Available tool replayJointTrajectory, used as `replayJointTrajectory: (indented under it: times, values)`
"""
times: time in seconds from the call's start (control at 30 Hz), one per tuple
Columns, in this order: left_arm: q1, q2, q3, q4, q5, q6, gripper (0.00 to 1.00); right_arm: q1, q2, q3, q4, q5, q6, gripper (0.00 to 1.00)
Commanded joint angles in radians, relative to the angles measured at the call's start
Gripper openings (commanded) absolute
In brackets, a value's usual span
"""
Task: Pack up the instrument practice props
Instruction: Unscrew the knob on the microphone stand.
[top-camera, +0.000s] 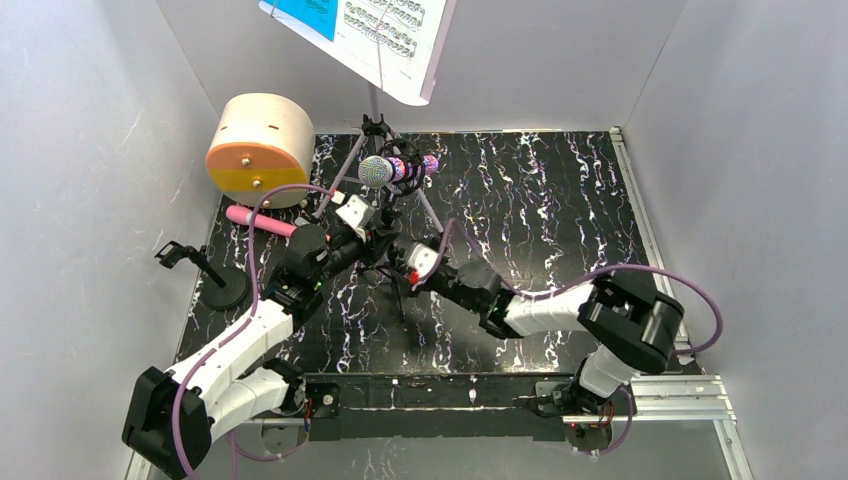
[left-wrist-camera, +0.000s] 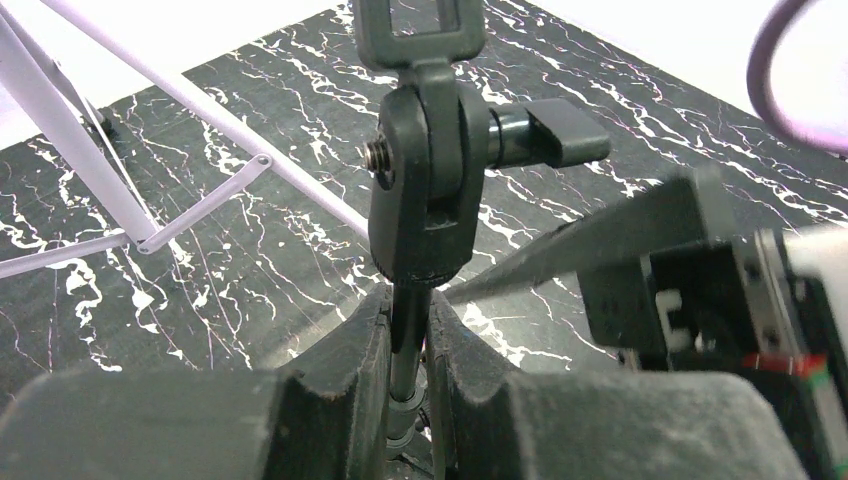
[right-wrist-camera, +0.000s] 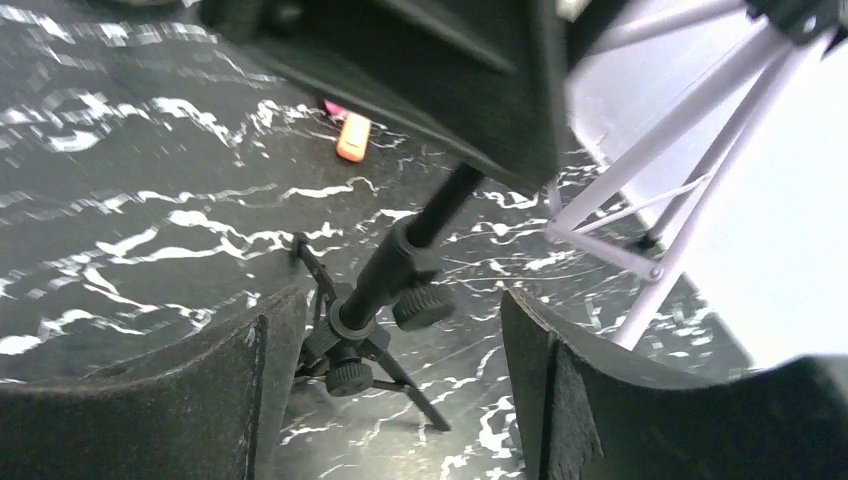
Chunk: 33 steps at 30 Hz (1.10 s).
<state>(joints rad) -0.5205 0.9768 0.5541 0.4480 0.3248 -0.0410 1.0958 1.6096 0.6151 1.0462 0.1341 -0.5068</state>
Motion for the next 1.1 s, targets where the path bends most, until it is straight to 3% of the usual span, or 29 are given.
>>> replayJointTrajectory:
  times: [0.0, 0.17, 0.37, 0.87, 1.0, 1.07]
  values:
    - [-0.012, 0.003, -0.023, -0.094, 0.054, -0.039, 0.00, -0.099, -0.101, -0.053, 0.090, -0.178, 0.441, 0.79]
    - [-0.012, 0.003, -0.023, -0.093, 0.057, -0.039, 0.00, -0.247, -0.125, -0.099, 0.210, -0.319, 0.834, 0.79]
    - [-0.012, 0.003, -0.023, -0.092, 0.059, -0.040, 0.00, -0.325, -0.045, -0.070, 0.263, -0.398, 1.163, 0.76]
    - [-0.012, 0.003, -0.023, -0.088, 0.063, -0.037, 0.00, -0.360, 0.170, 0.045, 0.322, -0.548, 1.444, 0.64]
    - [-0.012, 0.002, -0.024, -0.088, 0.063, -0.037, 0.00, -0.363, 0.191, 0.063, 0.320, -0.582, 1.458, 0.51]
    - [-0.012, 0.002, -0.024, -0.088, 0.063, -0.037, 0.00, -0.364, 0.194, 0.068, 0.313, -0.594, 1.459, 0.41]
